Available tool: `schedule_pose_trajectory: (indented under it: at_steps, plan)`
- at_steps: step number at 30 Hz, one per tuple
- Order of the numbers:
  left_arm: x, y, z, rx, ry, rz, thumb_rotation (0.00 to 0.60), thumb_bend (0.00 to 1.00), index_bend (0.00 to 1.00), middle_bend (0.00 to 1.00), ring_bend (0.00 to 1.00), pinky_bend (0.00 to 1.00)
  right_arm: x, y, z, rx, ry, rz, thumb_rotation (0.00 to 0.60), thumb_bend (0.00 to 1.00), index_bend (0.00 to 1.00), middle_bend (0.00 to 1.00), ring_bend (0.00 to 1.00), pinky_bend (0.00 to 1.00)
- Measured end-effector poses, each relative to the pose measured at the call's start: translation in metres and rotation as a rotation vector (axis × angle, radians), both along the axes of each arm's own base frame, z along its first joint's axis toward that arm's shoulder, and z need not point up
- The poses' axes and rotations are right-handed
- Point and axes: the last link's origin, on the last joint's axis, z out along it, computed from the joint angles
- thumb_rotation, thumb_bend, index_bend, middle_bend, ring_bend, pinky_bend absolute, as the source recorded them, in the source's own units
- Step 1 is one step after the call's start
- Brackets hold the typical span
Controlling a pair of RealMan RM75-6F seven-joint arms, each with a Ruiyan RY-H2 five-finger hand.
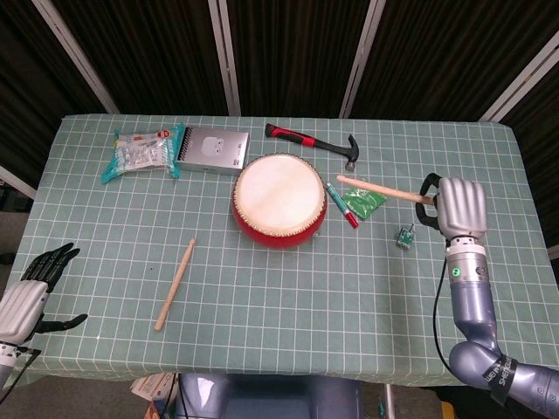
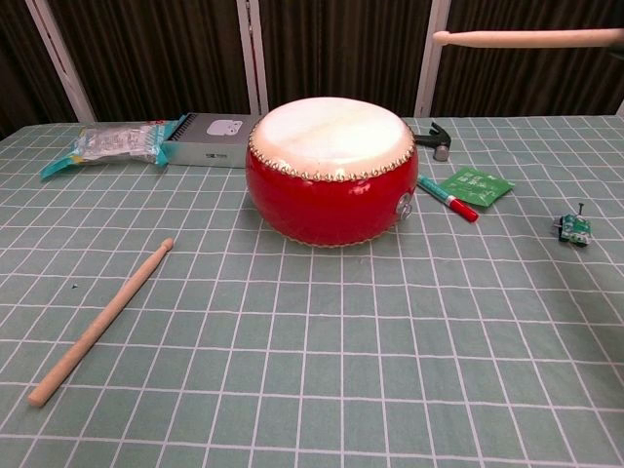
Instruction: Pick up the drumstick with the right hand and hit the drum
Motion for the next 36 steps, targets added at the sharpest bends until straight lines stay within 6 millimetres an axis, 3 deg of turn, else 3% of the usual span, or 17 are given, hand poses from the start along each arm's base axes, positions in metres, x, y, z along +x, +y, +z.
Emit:
schedule_pose_trajectory:
  at_steps: [9, 14, 20, 28, 36]
  plan:
    - [0.001, 0.002, 0.001, -0.021, -0.025, 0.024, 0.6, 0.0, 0.0, 0.0, 0.0, 0.01, 0.037, -0.016, -0.047, 0.096, 0.021, 0.041, 0.6, 0.43, 1.0, 1.0, 1.0, 1.0]
    - [0.002, 0.003, 0.001, -0.03, -0.035, 0.034, 0.6, 0.0, 0.0, 0.0, 0.0, 0.01, 0.038, -0.02, -0.076, 0.15, 0.09, 0.026, 0.6, 0.43, 1.0, 1.0, 1.0, 1.0]
    - [0.002, 0.004, 0.001, -0.04, -0.042, 0.045, 0.6, 0.0, 0.0, 0.0, 0.0, 0.01, 0.035, -0.022, -0.098, 0.188, 0.145, -0.002, 0.6, 0.43, 1.0, 1.0, 1.0, 1.0]
    - [0.003, 0.005, 0.001, -0.045, -0.049, 0.053, 0.6, 0.0, 0.0, 0.0, 0.0, 0.01, 0.042, -0.03, -0.089, 0.141, 0.082, 0.002, 0.6, 0.43, 1.0, 1.0, 1.0, 1.0]
    - [0.003, 0.005, 0.001, -0.051, -0.054, 0.059, 0.6, 0.0, 0.0, 0.0, 0.0, 0.01, 0.07, -0.038, -0.046, -0.02, -0.261, 0.086, 0.6, 0.44, 1.0, 1.0, 1.0, 1.0]
